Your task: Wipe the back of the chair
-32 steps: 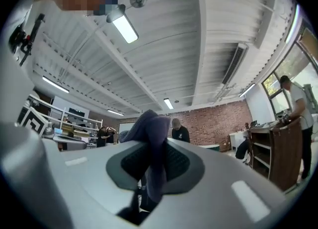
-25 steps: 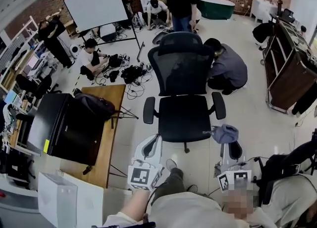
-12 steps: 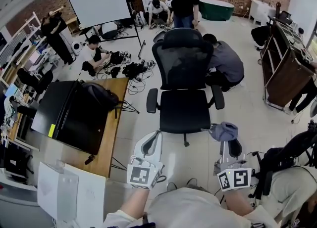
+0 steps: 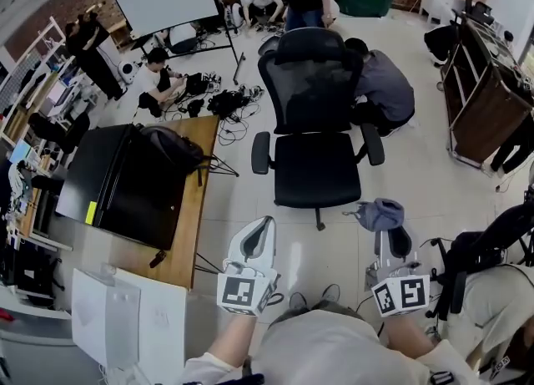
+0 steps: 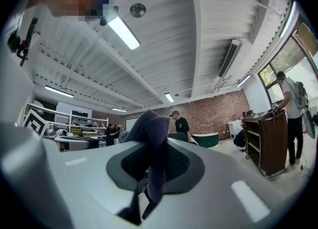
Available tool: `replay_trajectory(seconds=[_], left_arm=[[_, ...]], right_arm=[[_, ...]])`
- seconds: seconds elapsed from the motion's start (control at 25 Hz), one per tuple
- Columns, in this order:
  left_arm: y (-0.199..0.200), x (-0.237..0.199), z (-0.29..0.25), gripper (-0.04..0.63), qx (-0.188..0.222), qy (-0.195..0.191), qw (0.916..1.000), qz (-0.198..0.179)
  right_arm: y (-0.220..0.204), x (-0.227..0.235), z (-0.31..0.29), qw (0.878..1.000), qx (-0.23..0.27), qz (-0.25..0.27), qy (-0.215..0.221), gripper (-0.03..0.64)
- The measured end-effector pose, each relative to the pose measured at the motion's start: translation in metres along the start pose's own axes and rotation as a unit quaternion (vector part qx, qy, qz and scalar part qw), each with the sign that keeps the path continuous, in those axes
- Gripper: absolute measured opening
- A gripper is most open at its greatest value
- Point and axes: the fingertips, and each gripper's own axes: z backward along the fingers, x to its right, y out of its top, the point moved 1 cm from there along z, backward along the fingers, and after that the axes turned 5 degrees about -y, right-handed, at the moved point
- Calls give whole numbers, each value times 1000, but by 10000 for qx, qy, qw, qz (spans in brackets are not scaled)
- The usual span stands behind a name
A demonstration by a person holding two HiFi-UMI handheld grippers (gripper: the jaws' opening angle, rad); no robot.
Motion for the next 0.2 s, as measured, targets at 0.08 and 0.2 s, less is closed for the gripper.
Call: replay_trajectory(seconds=[0.08,0.2], left_arm=[[-4,7,-2,15,-306,-46,9995,94],[0,14,-6,15,-344,-80,9993,102]], right_arm=[[7,4,2,9999,54,92,-13,48],[19,10,3,9997,149,181,-35,48]])
